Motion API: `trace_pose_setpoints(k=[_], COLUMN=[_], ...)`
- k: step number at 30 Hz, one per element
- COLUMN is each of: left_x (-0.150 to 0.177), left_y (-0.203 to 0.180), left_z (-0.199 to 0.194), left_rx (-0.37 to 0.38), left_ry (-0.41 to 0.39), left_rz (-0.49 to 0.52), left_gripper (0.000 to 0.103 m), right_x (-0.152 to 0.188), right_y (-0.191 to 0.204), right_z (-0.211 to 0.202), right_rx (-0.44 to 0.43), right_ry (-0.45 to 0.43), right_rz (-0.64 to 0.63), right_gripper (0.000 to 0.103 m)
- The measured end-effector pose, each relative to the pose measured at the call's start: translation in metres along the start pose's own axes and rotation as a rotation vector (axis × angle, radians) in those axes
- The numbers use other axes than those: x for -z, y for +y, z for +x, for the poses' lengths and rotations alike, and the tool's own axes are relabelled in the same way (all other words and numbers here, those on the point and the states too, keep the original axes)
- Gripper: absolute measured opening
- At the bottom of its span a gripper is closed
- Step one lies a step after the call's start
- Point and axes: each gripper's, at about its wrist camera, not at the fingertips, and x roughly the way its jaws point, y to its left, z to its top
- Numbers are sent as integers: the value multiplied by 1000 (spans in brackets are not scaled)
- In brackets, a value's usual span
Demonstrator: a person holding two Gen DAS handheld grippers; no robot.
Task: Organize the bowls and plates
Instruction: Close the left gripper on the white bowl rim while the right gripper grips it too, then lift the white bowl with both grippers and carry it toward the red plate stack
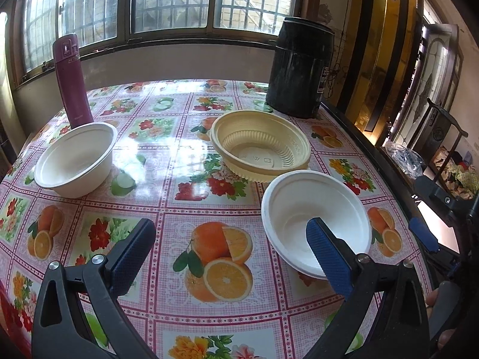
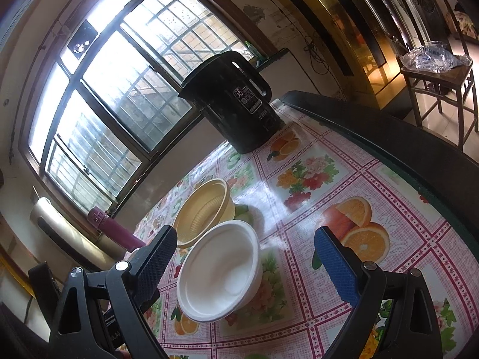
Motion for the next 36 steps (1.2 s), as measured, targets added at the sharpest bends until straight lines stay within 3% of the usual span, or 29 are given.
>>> trace_pose_setpoints(k=[3, 11, 14, 20, 22, 26, 30, 31, 32, 35, 36], left_x=[-7, -11, -13, -20, -21, -25, -25, -25, -25, -23, -23], left_y=[6, 7, 5, -10, -12, -15, -18, -19, -19, -14, -13], left_z=[13, 56, 59, 61, 59, 56, 60, 62, 64, 68, 69], left_rx=[18, 105, 113, 48, 41, 27, 30, 27, 25, 53, 61], left_ry=[59, 342, 377, 428, 424, 401, 406, 415, 424, 436, 439], left_rz=[-32, -139, -162, -92, -79, -64, -42, -33, -32, -66, -71], left_gripper=[101, 101, 101, 101, 101, 99, 78, 66, 54, 37, 36], right_x=[2, 10, 11, 12, 14, 16, 16, 17, 17, 19, 20], right_y=[-4, -26, -31, -30, -28, -23, -19, -18, -18, -19, -18], right_z=[7, 37, 40, 45, 47, 51, 52, 53, 53, 55, 54], right_rx=[-36, -105, -113, -124, -114, -90, -56, -52, -50, -45, -43], right_ry=[47, 206, 218, 226, 235, 241, 240, 243, 248, 265, 263], right_rz=[36, 181, 215, 210, 192, 160, 113, 105, 100, 98, 91], right_gripper=[95, 94, 90, 80, 68, 59, 38, 32, 30, 23, 22])
